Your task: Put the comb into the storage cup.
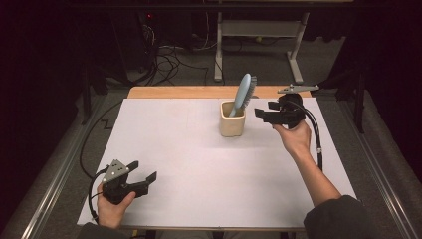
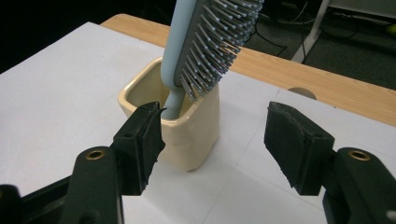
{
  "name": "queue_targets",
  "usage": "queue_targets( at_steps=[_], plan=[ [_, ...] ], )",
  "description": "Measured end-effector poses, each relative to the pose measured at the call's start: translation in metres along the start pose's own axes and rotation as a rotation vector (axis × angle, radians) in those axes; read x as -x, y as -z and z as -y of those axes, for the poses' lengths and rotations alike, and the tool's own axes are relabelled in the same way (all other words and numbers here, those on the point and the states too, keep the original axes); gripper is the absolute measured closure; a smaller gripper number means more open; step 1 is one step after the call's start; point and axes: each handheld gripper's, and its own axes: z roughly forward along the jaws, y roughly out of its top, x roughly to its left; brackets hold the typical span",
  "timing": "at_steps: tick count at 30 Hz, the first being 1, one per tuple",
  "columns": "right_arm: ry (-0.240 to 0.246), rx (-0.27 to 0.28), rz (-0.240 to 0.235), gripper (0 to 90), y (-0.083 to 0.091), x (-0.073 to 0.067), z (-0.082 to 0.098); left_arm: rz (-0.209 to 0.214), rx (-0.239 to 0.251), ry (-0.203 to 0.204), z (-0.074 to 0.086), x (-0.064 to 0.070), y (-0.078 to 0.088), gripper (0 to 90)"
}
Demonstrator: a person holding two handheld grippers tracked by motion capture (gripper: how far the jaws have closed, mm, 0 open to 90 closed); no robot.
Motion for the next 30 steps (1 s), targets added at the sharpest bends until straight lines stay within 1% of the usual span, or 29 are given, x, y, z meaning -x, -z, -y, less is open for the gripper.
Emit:
queue_targets(
  at_steps=[5, 12, 25, 27, 30],
  plan=[
    [-0.009, 0.012, -0.003, 37.7, 0.004, 0.002, 0.003, 0.002, -0.002, -0.001, 0.000, 0.001, 0.000, 22.5],
    [-0.011, 0.013, -0.003, 37.7, 0.008, 0.005, 0.006, 0.001, -0.002, 0.001, 0.000, 0.000, 0.000, 22.6],
    [0.008, 0.031, -0.010, 37.7, 0.019, 0.001, 0.006, 0.001, -0.002, 0.002, 0.000, 0.000, -0.001, 22.5],
    [0.010, 0.038, -0.011, 37.7, 0.020, 0.000, 0.007, 0.002, -0.002, 0.002, 0.000, 0.000, -0.001, 22.6],
    [0.015, 0.035, -0.011, 37.7, 0.021, 0.000, 0.009, 0.002, -0.004, 0.004, 0.000, 0.000, -0.001, 22.6]
  ],
)
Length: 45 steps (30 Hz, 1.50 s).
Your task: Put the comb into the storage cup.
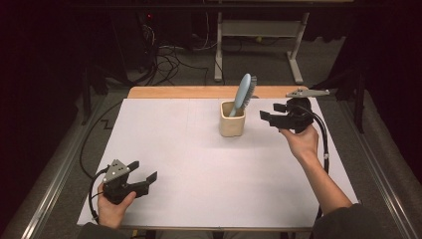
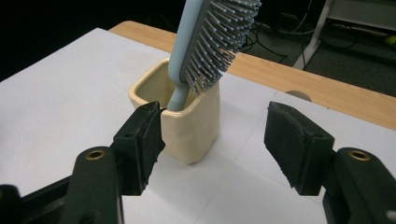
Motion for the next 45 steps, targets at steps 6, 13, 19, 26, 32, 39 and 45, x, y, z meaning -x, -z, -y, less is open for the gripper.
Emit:
queue_targets(
  at_steps=[6, 13, 19, 26, 32, 39, 45],
  plan=[
    [0.003, -0.002, 0.002, 37.0, 0.002, 0.000, 0.005, 0.002, -0.001, 0.001, 0.000, 0.000, -0.001, 22.5],
    [0.005, 0.003, 0.001, 36.9, 0.009, 0.001, 0.008, 0.002, -0.001, 0.002, 0.000, 0.000, -0.001, 22.6],
    [0.002, 0.016, 0.004, 36.5, 0.014, 0.003, 0.011, 0.002, -0.001, 0.001, 0.000, 0.000, -0.001, 22.5],
    [0.002, 0.019, 0.003, 35.8, 0.019, 0.005, 0.013, 0.002, -0.001, 0.001, 0.000, 0.000, -0.001, 22.6],
    [0.005, 0.024, 0.003, 35.3, 0.024, 0.005, 0.017, 0.001, -0.003, -0.003, 0.000, 0.000, -0.001, 22.5],
    [-0.009, 0.027, -0.001, 34.7, 0.029, 0.009, 0.022, 0.002, -0.003, -0.004, 0.000, 0.001, -0.001, 22.6],
    [-0.003, 0.036, 0.000, 33.8, 0.036, 0.009, 0.027, 0.003, -0.003, -0.004, 0.000, 0.001, -0.001, 22.6]
  ],
)
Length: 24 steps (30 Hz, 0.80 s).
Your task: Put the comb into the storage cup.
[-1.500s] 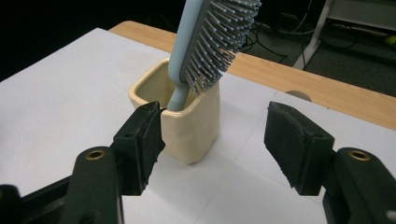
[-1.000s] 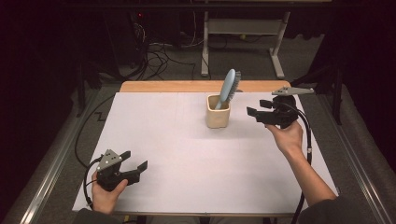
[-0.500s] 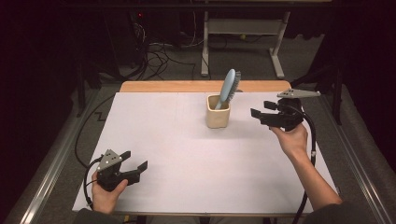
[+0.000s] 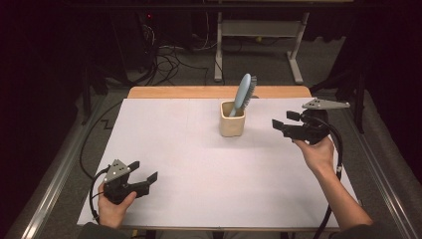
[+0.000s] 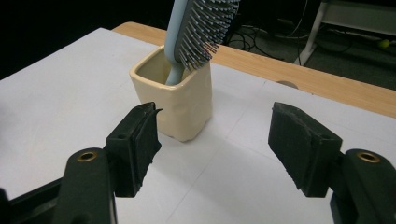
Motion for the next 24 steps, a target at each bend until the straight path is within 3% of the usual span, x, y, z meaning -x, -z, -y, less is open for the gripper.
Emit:
queue_targets(
  at_steps=[24],
  plan=[
    [0.001, 0.056, 0.019, 33.4, 0.024, 0.006, 0.010, -0.002, 0.001, 0.002, 0.000, 0.000, 0.000, 22.5]
  ],
)
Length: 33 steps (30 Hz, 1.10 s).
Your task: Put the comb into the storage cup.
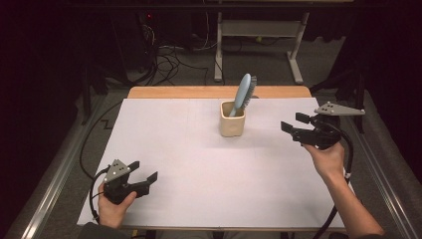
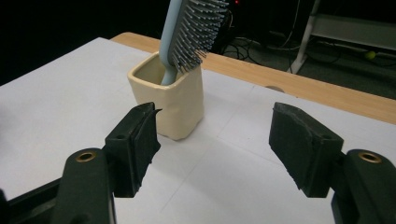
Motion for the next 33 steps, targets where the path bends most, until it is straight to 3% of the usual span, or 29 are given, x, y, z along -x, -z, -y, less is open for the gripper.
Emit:
queue_targets(
  at_steps=[33],
  plan=[
    [-0.026, 0.038, 0.023, 32.0, 0.026, 0.011, 0.020, 0.007, -0.005, 0.006, 0.000, 0.000, -0.001, 22.5]
  ],
)
